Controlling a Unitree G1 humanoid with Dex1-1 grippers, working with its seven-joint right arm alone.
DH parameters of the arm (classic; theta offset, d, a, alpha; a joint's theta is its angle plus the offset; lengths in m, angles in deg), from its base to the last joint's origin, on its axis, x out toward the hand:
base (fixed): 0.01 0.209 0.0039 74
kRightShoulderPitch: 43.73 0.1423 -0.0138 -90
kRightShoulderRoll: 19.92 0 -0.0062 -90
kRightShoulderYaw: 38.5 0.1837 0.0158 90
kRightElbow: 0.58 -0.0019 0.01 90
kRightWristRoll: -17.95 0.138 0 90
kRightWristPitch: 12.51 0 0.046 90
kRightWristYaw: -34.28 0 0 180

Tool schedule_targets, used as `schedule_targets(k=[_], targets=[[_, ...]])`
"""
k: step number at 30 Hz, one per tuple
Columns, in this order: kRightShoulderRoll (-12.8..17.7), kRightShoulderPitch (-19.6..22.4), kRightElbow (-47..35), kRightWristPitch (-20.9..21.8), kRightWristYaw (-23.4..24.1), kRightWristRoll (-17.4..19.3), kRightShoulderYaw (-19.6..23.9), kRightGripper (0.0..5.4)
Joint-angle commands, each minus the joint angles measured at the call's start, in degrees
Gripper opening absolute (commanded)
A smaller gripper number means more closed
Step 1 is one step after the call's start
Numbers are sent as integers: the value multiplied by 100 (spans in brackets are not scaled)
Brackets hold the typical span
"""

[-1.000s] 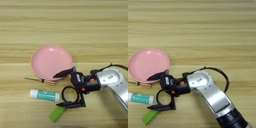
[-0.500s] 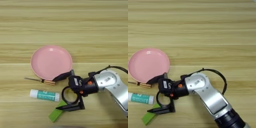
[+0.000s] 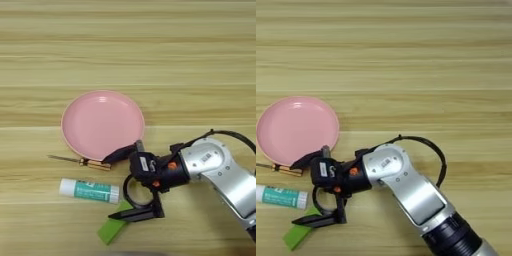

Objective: Move the objects on the table

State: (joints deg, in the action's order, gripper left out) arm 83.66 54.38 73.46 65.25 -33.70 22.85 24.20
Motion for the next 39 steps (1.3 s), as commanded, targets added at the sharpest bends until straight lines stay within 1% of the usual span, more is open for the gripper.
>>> schedule_targets(k=[1, 16, 29, 34, 39], targets=[[-23, 330, -32, 102, 203, -80, 60, 538], [-84, 368, 405, 333, 237, -551, -119, 538], [-157, 347, 473, 372, 235, -643, -185, 538], [-161, 352, 524, 359, 242, -735, -257, 538], [-167, 384, 606, 312, 304, -875, -345, 496]])
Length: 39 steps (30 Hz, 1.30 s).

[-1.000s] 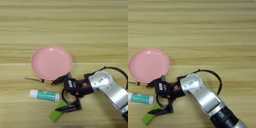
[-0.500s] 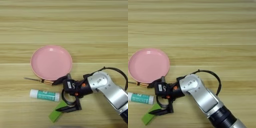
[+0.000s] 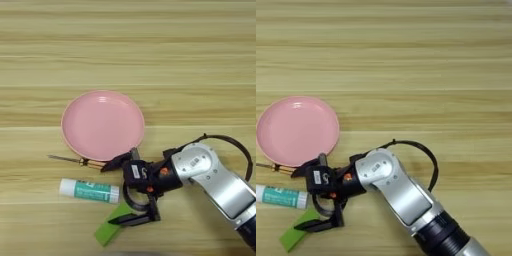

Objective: Move the objects on the table

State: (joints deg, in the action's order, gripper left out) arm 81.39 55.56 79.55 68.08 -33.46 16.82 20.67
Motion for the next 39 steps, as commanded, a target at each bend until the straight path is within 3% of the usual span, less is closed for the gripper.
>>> schedule_targets(k=[1, 17, 34, 39], targets=[[61, 280, 16, 4, 292, -296, -6, 485], [110, 529, 306, -678, 582, -821, -321, 338], [139, 542, 294, -713, 602, -831, -348, 173], [129, 543, 294, -720, 616, -822, -339, 168]])
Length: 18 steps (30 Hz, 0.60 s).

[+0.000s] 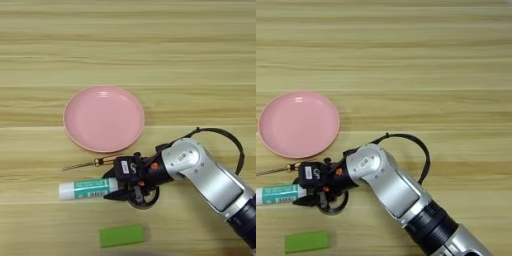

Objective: Move the objects on the table

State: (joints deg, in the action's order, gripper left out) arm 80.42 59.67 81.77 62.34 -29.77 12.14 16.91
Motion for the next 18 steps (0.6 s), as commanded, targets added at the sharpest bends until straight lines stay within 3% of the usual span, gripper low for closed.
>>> schedule_targets(k=[1, 18], targets=[[222, 130, 65, -149, 250, -346, 41, 168], [99, 271, -297, -410, 212, 23, 423, 167]])
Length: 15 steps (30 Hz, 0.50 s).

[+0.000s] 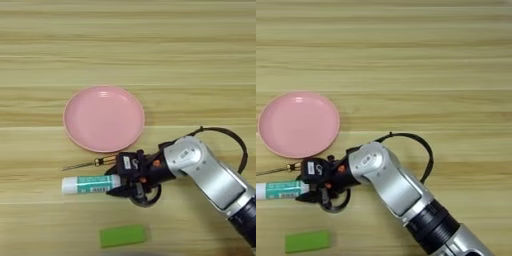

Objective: Move the objects on the table

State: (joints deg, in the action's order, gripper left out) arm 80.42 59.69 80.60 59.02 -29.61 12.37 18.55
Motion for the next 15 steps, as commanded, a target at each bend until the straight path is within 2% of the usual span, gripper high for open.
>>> schedule_targets(k=[1, 15], targets=[[91, 289, -191, -94, 195, 26, 294, 167], [-81, 455, -822, -477, 191, 715, 1015, 167]])
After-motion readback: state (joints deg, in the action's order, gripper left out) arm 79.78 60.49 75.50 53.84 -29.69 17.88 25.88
